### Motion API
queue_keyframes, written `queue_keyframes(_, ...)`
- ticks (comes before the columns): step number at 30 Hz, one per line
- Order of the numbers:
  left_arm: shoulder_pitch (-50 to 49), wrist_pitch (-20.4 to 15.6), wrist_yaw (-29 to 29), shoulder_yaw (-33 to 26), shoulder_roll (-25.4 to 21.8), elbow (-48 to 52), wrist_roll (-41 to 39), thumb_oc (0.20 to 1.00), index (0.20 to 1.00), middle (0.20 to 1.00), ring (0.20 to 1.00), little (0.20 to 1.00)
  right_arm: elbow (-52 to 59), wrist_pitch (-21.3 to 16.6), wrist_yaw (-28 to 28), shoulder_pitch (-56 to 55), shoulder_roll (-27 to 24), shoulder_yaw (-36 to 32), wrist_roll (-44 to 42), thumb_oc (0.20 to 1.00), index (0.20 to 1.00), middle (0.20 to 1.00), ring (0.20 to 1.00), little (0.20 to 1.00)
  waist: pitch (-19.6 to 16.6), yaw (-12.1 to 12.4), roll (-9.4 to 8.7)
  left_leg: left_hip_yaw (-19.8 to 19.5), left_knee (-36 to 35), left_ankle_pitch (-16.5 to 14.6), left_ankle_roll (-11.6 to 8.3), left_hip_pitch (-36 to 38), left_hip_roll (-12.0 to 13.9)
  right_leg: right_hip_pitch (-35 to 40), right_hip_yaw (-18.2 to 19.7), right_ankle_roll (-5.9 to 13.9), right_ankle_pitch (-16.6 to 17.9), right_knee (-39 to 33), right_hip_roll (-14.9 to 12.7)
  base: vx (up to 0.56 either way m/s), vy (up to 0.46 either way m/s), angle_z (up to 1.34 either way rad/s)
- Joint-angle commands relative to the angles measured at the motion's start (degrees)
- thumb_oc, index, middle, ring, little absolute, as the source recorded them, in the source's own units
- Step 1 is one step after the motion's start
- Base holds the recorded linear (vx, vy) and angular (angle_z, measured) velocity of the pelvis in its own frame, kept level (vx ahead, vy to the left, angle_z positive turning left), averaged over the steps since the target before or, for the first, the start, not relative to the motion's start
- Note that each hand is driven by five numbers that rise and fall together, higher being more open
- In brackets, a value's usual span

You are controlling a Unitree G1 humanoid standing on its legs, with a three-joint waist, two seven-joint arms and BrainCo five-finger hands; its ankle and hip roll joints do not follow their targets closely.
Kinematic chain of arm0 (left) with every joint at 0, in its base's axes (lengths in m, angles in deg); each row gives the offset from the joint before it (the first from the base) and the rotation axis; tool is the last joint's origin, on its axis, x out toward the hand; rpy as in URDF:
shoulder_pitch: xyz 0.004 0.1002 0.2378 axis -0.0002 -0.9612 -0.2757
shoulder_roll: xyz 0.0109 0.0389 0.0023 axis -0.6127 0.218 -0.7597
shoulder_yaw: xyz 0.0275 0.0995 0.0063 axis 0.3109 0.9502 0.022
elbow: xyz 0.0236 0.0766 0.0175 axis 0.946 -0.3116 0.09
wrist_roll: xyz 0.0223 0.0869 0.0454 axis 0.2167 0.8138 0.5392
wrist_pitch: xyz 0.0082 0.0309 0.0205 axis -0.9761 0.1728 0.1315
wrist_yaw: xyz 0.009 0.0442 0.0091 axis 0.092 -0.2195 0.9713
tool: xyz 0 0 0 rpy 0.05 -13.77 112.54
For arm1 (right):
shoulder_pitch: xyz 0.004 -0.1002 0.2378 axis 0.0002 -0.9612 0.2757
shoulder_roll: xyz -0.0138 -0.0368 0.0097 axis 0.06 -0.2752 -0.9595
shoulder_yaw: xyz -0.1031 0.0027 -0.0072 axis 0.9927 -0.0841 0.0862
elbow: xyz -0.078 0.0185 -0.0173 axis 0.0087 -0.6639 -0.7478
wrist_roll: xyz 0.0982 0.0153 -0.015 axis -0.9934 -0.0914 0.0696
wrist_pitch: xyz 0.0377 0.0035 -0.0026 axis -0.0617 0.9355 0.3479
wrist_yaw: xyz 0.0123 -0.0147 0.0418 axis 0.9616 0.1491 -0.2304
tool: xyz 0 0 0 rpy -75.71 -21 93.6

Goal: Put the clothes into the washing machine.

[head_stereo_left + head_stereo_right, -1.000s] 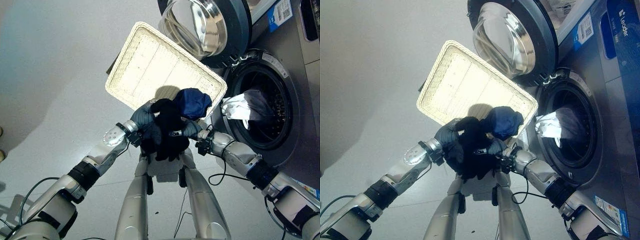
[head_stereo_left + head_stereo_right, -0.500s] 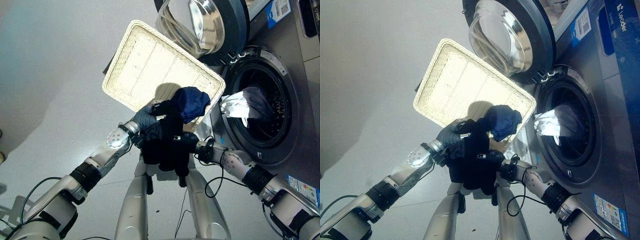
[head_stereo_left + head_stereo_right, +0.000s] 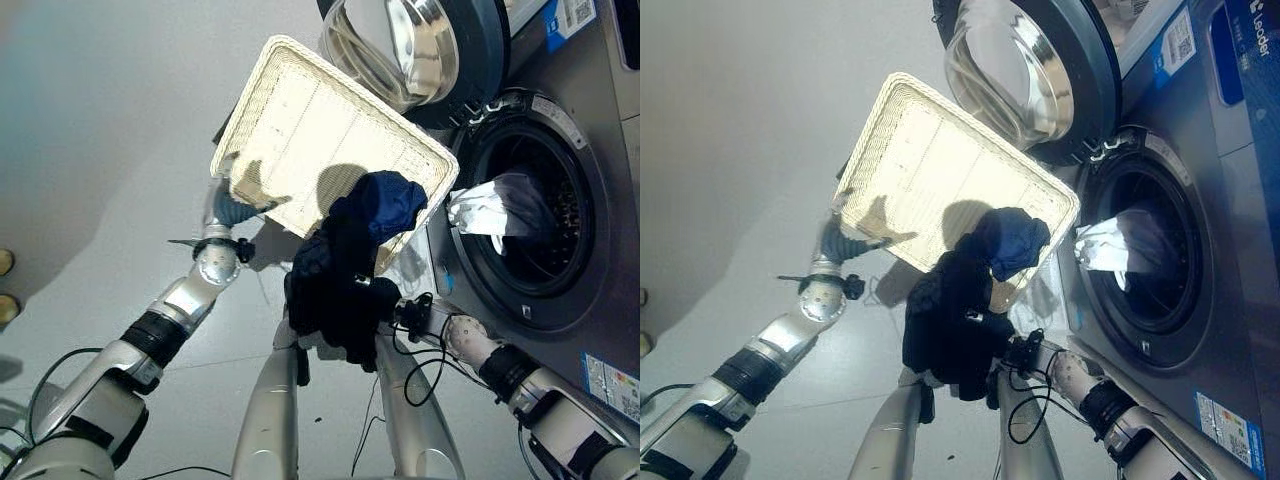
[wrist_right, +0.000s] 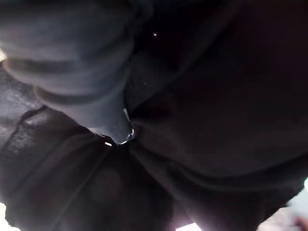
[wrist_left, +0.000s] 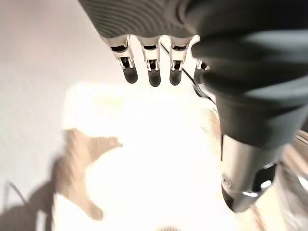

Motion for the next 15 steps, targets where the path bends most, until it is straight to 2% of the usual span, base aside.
queue_keyframes(1,-1.6,-2.8,0.4,-4.6,1.9,-1.9,-7.7,1.0,1.0,1.0,1.0,1.0,4.6,-8.5,-1.5,-2.1,0.1,-4.6,-10.6,0.2,0.2,0.2,0.2,0.2,-1.1,-1.6,3.23,-0.1,6.4,-3.5,-1.19,-4.0,-3.4,0.3,-4.7,4.86,-6.4,4.1,-1.0,0.03,-0.017,0.0)
queue_keyframes(2,-2.1,-3.2,0.2,-5.1,2.3,-2.6,-8.3,1.0,1.0,1.0,1.0,1.0,4.3,-9.4,-1.2,-2.1,0.0,-5.5,-10.6,0.2,0.2,0.2,0.2,0.2,-1.1,-1.7,3.38,-0.1,6.3,-3.5,-1.21,-4.0,-3.4,0.3,-4.7,4.88,-6.5,4.2,-1.0,0.03,0.002,0.0)
queue_keyframes(3,-4.3,-3.6,0.6,-6.9,3.1,-5.6,-8.0,1.0,1.0,1.0,1.0,1.0,3.6,-14.3,-0.1,-1.8,-0.3,-9.3,-11.4,0.2,0.2,0.2,0.2,0.2,-1.1,-1.9,4.05,0.1,6.3,-3.5,-1.33,-3.9,-3.4,0.0,-4.5,4.89,-6.8,4.7,-1.0,0.0,0.0,0.0)
queue_keyframes(6,-6.3,-4.6,0.2,-8.2,3.8,-7.5,-8.8,1.0,1.0,1.0,1.0,1.0,3.4,-17.8,0.9,-1.9,-0.5,-11.9,-13.7,0.2,0.2,0.2,0.2,0.2,-1.1,-1.9,4.52,0.2,6.4,-3.6,-1.4,-3.9,-3.3,-0.1,-4.3,4.88,-7.3,5.2,-1.0,0.01,0.003,-0.02)
queue_keyframes(7,-9.0,-6.2,-0.5,-9.8,4.9,-10.1,-10.7,1.0,1.0,1.0,1.0,1.0,2.5,-22.6,2.7,-1.2,-1.3,-16.3,-17.3,0.2,0.2,0.2,0.2,0.2,-1.1,-2.0,5.16,0.3,6.8,-3.9,-1.4,-4.1,-3.2,-0.6,-4.1,4.79,-8.0,6.3,-0.9,0.03,0.009,-0.07)
queue_keyframes(11,-10.2,-7.5,-0.9,-10.4,5.6,-11.6,-11.4,1.0,1.0,1.0,1.0,1.0,2.1,-23.8,3.7,-0.9,-1.5,-18.6,-18.7,0.2,0.2,0.2,0.2,0.2,-1.1,-2.0,5.39,0.4,7.0,-4.0,-1.41,-4.1,-3.2,-0.7,-4.0,4.79,-8.2,6.6,-0.9,0.02,0.007,-0.02)
queue_keyframes(13,-15.7,-13.4,-3.0,-13.6,10.5,-19.1,-15.7,1.0,1.0,1.0,1.0,1.0,-2.1,-34.2,12.6,3.9,-3.8,-31.4,-25.1,0.2,0.2,0.2,0.2,0.2,-1.1,-2.1,6.57,0.9,7.3,-4.9,-1.45,-4.0,-2.9,-0.9,-3.7,4.62,-9.6,7.7,-0.9,0.08,0.017,-0.01)
queue_keyframes(15,-17.9,-16.1,-4.4,-14.2,11.9,-22.1,-17.5,1.0,1.0,1.0,1.0,1.0,-6.0,-37.9,17.3,7.8,-6.8,-36.9,-28.6,0.2,0.2,0.2,0.2,0.2,-1.1,-2.0,7.0,0.9,7.5,-5.3,-1.45,-3.9,-2.7,-1.0,-3.7,4.46,-10.1,8.1,-0.9,0.04,0.0,0.03)
